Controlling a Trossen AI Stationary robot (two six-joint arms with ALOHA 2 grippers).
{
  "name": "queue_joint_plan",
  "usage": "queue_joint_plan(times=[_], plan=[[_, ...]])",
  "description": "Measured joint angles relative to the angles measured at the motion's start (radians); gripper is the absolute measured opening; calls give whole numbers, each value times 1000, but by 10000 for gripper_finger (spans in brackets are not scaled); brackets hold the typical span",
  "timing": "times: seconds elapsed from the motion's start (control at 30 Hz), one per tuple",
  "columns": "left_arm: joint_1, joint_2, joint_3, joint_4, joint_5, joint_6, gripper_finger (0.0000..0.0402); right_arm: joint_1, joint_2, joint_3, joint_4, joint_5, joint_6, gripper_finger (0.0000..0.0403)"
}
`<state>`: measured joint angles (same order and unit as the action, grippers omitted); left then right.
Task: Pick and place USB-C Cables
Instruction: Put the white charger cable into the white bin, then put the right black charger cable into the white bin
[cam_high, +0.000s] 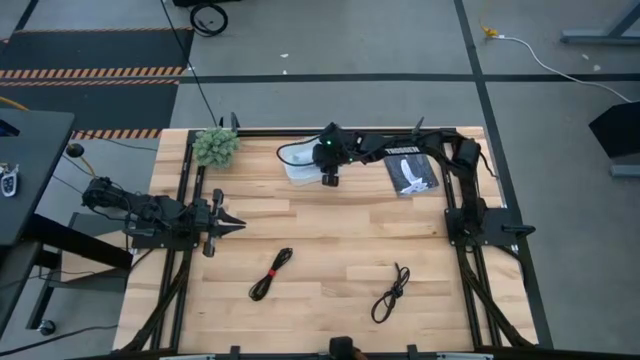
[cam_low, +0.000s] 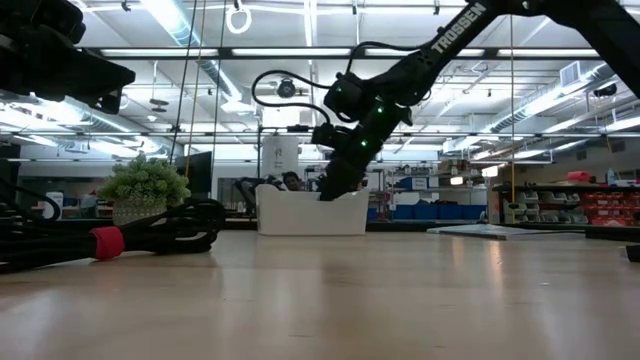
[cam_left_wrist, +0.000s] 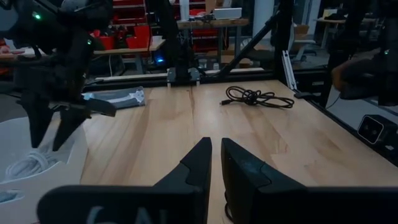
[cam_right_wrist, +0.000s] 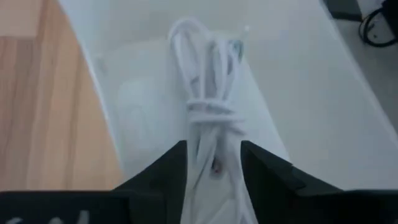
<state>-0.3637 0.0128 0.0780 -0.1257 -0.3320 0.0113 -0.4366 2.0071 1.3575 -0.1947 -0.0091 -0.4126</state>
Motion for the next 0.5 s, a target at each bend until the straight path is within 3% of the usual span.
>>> queue_joint_plan(times=[0.33, 0.5], plan=[[0, 0, 0, 0, 0, 0, 43, 93, -31, 122, -192, 112, 42, 167], [0, 0, 0, 0, 0, 0, 43, 198, -45, 150, -178, 46, 51, 167]])
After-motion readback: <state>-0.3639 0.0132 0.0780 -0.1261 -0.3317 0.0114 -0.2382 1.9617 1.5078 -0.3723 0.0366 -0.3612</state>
